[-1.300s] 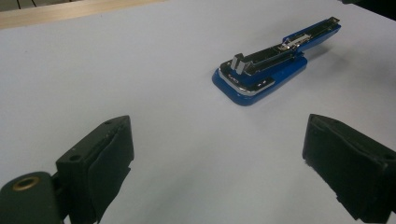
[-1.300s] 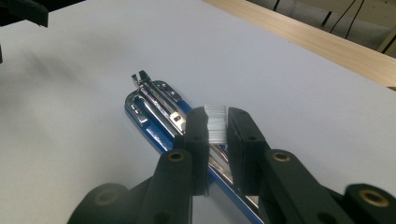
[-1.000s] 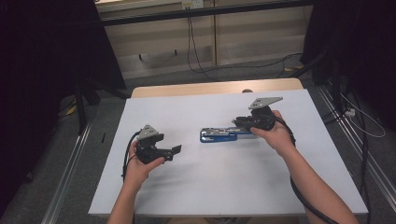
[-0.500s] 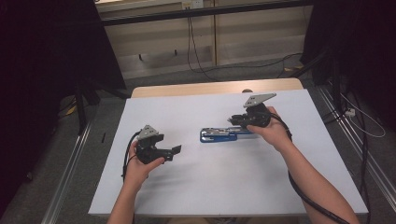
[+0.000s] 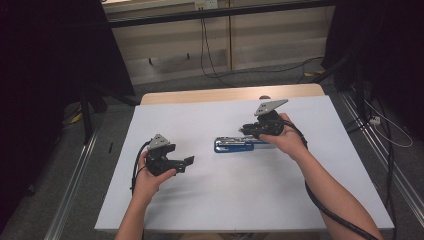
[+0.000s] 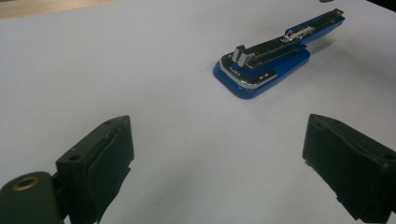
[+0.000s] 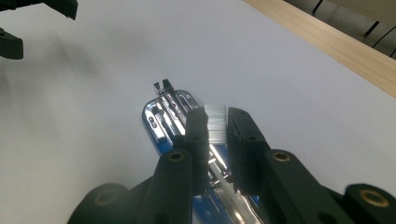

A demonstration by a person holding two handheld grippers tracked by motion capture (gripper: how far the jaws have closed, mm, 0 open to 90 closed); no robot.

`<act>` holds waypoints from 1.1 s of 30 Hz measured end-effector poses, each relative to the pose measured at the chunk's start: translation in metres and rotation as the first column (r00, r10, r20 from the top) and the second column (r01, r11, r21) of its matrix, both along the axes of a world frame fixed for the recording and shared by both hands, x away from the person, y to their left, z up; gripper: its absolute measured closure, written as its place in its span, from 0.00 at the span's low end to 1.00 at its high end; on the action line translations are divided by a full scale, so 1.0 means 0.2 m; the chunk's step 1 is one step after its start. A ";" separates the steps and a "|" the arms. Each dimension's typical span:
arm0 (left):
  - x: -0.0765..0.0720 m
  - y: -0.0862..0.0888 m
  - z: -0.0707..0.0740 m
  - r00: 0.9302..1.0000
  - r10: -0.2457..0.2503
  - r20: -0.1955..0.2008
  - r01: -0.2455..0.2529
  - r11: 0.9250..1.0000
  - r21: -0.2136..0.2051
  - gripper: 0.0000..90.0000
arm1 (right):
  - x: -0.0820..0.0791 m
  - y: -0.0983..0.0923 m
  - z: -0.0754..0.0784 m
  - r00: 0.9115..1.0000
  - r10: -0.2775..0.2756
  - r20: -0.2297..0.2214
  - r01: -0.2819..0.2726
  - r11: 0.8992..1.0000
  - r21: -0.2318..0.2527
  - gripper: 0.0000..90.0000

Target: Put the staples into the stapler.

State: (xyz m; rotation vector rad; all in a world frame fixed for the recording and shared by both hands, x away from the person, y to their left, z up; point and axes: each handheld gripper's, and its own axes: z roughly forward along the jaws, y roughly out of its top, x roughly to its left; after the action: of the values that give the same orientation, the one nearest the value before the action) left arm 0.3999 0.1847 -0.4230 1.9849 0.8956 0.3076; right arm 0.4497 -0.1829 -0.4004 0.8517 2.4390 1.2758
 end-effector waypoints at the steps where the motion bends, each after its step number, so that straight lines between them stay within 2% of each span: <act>1: 0.00 0.00 0.00 1.000 -0.001 0.000 0.001 1.000 0.001 0.10 | 0.00 0.00 0.00 1.000 0.001 0.000 -0.001 1.000 0.002 0.88; 14: 0.00 0.00 0.00 1.000 0.000 -0.006 0.000 1.000 0.006 0.10 | 0.02 0.02 0.00 0.999 0.031 -0.004 -0.032 0.999 -0.013 0.88; 33: 0.00 -0.01 -0.02 1.000 -0.003 -0.014 0.003 1.000 0.019 0.10 | 0.05 0.05 -0.03 0.997 0.073 -0.015 -0.073 0.997 0.001 0.88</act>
State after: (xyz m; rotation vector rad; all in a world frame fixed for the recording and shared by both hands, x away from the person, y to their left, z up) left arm 0.4005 0.1835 -0.4262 2.0085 0.9011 0.3020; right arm 0.4597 -0.1729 -0.4055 0.7816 2.5037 1.2992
